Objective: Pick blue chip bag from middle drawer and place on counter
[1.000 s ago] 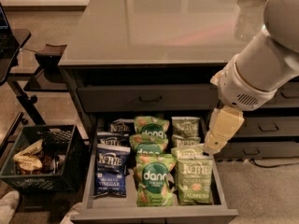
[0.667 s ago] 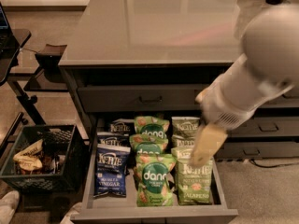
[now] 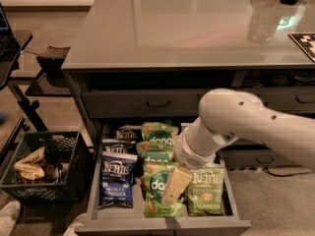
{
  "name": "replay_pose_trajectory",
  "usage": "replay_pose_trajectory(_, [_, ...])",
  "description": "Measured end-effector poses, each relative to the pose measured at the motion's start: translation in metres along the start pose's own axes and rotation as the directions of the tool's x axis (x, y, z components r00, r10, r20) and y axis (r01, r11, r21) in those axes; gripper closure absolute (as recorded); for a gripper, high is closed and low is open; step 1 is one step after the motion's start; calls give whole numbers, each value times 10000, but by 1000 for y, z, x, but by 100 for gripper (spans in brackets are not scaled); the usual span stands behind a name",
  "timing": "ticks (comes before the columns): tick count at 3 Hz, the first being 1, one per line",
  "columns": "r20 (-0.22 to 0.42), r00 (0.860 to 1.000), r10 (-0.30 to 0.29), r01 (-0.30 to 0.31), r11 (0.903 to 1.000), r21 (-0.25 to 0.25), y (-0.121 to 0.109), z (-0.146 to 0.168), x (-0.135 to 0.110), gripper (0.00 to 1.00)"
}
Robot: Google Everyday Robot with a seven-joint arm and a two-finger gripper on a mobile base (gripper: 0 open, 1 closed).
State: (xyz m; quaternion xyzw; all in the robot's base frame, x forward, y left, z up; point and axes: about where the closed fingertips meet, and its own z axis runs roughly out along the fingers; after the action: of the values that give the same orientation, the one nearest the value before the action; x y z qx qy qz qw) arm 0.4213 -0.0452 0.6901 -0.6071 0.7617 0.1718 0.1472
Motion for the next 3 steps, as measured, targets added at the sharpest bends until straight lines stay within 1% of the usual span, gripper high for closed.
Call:
replay_pose_trajectory(1, [353, 9988, 325, -305, 9980, -562, -8, 46, -6, 0])
replay_pose_trajectory(2, [353, 9988, 325, -305, 9980, -562, -8, 46, -6, 0])
replay_pose_trajectory(3, [91, 9999, 129, -126, 9994, -322, -12, 70, -6, 0])
